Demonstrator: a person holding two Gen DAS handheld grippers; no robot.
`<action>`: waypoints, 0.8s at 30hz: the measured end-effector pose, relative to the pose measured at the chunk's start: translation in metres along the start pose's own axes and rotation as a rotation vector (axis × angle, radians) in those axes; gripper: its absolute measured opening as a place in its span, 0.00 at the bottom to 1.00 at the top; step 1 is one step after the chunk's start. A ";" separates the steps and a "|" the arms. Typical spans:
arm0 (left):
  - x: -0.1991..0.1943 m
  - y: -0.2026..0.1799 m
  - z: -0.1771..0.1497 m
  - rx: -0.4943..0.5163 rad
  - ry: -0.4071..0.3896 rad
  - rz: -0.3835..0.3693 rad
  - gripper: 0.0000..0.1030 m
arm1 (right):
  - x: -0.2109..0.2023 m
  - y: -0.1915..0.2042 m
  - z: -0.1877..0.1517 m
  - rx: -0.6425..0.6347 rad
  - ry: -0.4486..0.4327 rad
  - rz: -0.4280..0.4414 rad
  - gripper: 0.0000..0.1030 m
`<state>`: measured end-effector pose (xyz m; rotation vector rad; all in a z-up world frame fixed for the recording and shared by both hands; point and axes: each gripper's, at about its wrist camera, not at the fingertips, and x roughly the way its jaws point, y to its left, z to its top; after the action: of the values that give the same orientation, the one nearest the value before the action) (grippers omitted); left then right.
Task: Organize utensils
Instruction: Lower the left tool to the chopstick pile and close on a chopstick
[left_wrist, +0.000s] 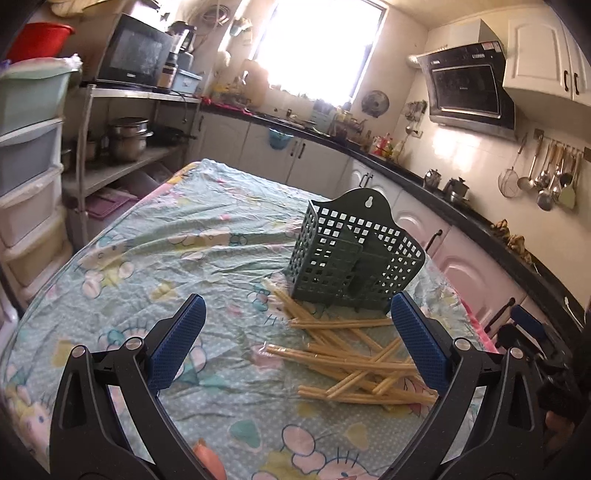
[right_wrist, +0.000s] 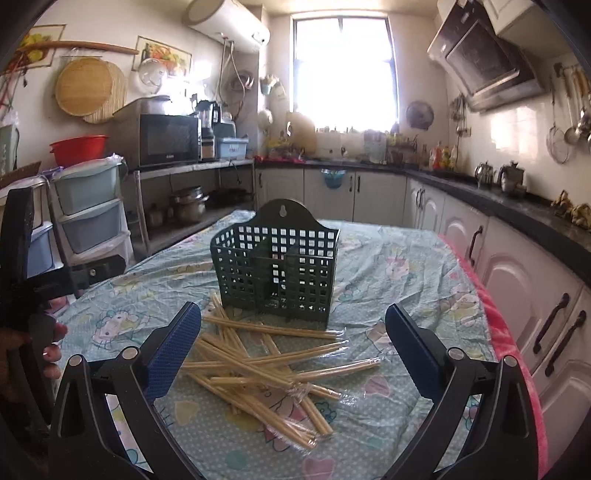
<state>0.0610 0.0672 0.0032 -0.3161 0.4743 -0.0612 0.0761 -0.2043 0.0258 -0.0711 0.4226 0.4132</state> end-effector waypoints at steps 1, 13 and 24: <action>0.005 -0.001 0.003 0.004 0.015 -0.004 0.90 | 0.008 -0.004 0.002 0.005 0.026 -0.006 0.94; 0.078 0.005 0.014 -0.042 0.219 -0.117 0.87 | 0.081 -0.040 0.005 0.041 0.254 0.011 0.94; 0.126 0.022 -0.001 -0.095 0.389 -0.178 0.68 | 0.133 -0.066 -0.017 0.156 0.447 0.095 0.73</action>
<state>0.1724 0.0709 -0.0604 -0.4422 0.8358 -0.2777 0.2064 -0.2177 -0.0457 0.0101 0.8996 0.4566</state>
